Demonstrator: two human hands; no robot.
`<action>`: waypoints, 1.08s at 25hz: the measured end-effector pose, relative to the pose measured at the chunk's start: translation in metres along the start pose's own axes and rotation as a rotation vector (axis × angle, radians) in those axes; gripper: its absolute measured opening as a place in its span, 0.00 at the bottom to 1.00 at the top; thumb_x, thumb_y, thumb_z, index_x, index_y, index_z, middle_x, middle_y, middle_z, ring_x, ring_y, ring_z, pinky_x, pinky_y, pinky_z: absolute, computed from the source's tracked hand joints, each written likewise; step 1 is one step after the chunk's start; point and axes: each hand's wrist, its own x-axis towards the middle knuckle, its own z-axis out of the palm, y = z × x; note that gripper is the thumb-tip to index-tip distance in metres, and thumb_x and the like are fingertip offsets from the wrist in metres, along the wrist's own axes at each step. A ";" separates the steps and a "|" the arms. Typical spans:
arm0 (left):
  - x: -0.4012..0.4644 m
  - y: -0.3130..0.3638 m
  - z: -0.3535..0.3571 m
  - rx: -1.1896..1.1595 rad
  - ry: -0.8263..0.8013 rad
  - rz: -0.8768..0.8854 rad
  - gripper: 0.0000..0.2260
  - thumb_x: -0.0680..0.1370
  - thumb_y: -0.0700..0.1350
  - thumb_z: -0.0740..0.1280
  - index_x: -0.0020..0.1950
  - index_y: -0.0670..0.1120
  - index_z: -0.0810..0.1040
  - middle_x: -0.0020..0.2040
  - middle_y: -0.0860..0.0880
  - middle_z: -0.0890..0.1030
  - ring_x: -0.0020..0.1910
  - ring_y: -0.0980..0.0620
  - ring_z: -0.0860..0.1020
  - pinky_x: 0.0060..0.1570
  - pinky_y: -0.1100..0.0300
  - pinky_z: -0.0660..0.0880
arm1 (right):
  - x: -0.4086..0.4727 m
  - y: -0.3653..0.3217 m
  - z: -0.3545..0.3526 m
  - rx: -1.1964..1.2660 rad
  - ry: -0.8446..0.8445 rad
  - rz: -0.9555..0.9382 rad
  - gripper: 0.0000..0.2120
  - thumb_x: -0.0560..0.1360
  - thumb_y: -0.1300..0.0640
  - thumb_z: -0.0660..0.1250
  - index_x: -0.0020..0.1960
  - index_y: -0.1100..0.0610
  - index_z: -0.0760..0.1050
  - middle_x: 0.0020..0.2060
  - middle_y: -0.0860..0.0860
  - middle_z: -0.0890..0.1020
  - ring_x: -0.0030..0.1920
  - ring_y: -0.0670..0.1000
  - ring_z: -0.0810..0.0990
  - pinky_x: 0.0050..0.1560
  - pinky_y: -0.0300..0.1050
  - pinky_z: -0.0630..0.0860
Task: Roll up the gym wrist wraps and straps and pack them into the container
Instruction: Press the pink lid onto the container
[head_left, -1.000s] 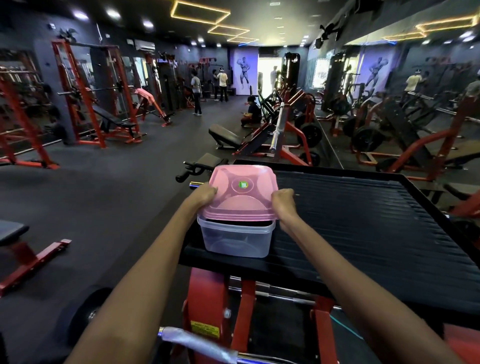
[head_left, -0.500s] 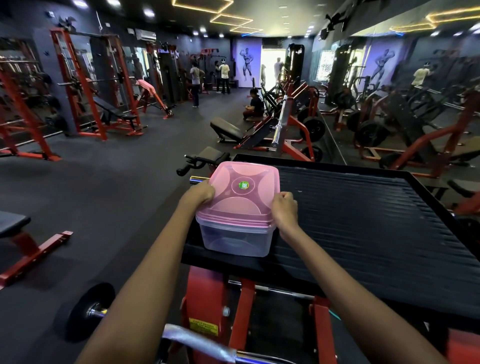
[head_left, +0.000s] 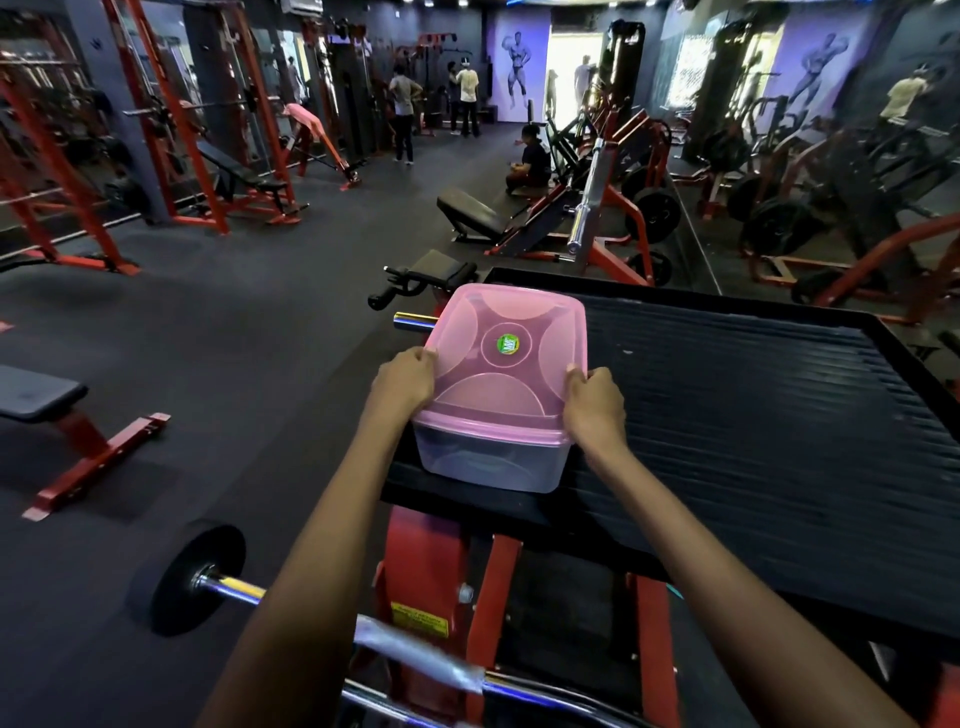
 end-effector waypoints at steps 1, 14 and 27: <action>0.002 0.001 -0.002 -0.018 -0.034 -0.031 0.19 0.81 0.47 0.47 0.63 0.39 0.70 0.64 0.36 0.73 0.60 0.38 0.72 0.57 0.51 0.67 | 0.001 -0.001 -0.002 -0.001 -0.029 0.013 0.22 0.81 0.48 0.52 0.63 0.64 0.67 0.60 0.61 0.75 0.57 0.62 0.75 0.57 0.55 0.73; 0.114 0.070 -0.004 0.009 -0.156 -0.090 0.28 0.82 0.55 0.43 0.72 0.35 0.63 0.74 0.36 0.62 0.73 0.39 0.61 0.72 0.50 0.57 | 0.109 -0.065 -0.003 -0.148 -0.094 0.058 0.26 0.81 0.47 0.47 0.67 0.64 0.69 0.67 0.63 0.71 0.66 0.62 0.71 0.64 0.51 0.68; 0.157 0.054 0.018 0.117 -0.181 -0.036 0.29 0.82 0.54 0.40 0.71 0.36 0.64 0.71 0.33 0.66 0.71 0.37 0.64 0.71 0.48 0.59 | 0.152 -0.054 0.018 -0.347 -0.097 0.079 0.23 0.82 0.53 0.46 0.62 0.66 0.73 0.61 0.63 0.75 0.58 0.60 0.75 0.48 0.45 0.67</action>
